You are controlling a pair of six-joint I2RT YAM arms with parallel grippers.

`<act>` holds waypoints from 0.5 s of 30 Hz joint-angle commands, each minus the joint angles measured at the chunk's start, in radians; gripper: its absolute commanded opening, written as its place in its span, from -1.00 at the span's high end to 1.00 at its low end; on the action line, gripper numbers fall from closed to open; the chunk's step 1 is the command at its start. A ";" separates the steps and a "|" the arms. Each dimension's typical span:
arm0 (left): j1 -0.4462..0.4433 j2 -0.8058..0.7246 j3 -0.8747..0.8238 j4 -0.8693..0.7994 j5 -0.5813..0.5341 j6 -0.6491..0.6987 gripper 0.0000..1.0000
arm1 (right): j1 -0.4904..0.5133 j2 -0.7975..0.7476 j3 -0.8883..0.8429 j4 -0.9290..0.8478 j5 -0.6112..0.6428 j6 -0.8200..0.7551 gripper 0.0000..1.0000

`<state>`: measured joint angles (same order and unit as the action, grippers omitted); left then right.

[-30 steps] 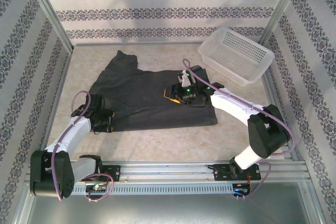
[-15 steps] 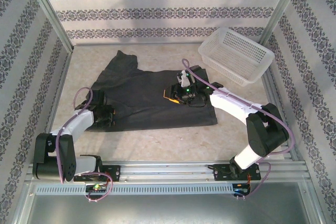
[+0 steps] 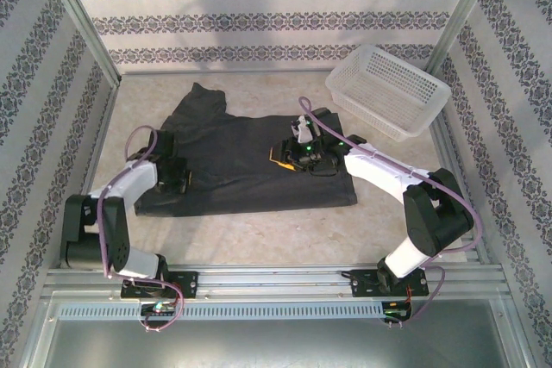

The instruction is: Fold and stack the t-shirts

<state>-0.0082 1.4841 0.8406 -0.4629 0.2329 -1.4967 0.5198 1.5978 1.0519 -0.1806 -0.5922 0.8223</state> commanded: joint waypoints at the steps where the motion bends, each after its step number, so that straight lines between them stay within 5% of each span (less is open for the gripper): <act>1: -0.033 0.103 0.171 -0.091 0.005 0.215 1.00 | -0.020 -0.002 0.031 -0.013 0.003 -0.002 0.17; 13: -0.162 0.501 0.648 -0.443 -0.054 0.694 1.00 | -0.055 -0.015 0.008 -0.019 -0.009 0.006 0.19; 15: -0.169 0.525 0.695 -0.481 -0.082 0.731 0.76 | -0.055 -0.019 0.003 -0.015 -0.009 0.009 0.19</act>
<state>-0.1665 1.9888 1.4746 -0.7918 0.2050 -0.9150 0.4709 1.5978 1.0519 -0.1902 -0.5926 0.8246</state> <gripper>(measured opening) 0.073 0.407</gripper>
